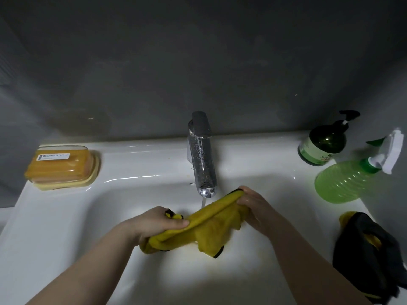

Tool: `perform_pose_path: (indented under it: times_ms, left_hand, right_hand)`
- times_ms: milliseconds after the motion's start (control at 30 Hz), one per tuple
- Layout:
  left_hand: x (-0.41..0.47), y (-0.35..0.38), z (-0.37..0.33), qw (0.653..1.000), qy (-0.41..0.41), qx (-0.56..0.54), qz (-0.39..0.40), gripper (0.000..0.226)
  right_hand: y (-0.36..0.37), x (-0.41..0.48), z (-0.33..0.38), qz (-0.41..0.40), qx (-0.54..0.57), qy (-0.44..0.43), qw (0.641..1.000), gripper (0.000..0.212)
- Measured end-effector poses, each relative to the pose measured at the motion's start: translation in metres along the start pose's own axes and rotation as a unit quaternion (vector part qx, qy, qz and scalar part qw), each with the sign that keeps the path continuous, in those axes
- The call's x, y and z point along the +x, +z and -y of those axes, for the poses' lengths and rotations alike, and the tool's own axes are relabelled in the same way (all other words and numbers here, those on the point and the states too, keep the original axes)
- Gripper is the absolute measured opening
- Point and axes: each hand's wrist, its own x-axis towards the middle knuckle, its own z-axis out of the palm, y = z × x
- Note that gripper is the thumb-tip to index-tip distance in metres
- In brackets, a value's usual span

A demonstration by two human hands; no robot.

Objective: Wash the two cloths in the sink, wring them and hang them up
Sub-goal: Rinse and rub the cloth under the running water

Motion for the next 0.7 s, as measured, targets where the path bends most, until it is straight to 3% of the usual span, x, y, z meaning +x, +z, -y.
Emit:
perform_pose_path:
  times_ms: [100,200,333,433,500,567,633,700]
  left_hand:
    - [0.004,0.0,0.004,0.986,0.003,-0.165,0.034,0.009]
    - [0.007,0.005,0.003,0.944,0.058,-0.321,0.053,0.008]
    - [0.016,0.014,0.003,0.897,0.062,-0.438,0.02,0.027]
    - [0.018,0.021,-0.002,0.882,0.039,-0.47,0.02,0.007]
    - [0.023,0.029,-0.006,0.884,-0.008,-0.466,0.026,0.027]
    - [0.026,0.045,-0.012,0.889,-0.058,-0.454,0.009,0.045]
    - [0.024,0.063,-0.02,0.887,-0.08,-0.455,-0.005,0.042]
    - [0.022,0.075,-0.028,0.886,-0.081,-0.456,-0.023,0.04]
  right_hand:
    - [0.002,0.0,0.001,-0.02,0.081,0.021,0.996,0.017]
    - [0.002,-0.001,-0.003,-0.06,0.159,0.062,0.983,0.027]
    - [0.007,-0.005,-0.007,-0.07,0.171,0.083,0.979,0.035]
    - [0.02,-0.007,-0.004,-0.093,0.153,0.083,0.98,0.039]
    - [0.046,-0.007,-0.006,-0.124,0.018,0.068,0.99,0.033]
    - [0.073,-0.003,-0.015,-0.157,-0.187,0.018,0.97,0.028]
    - [0.091,0.004,-0.022,-0.188,-0.275,-0.026,0.942,0.027]
    - [0.092,0.012,-0.019,-0.263,-0.294,0.007,0.919,0.031]
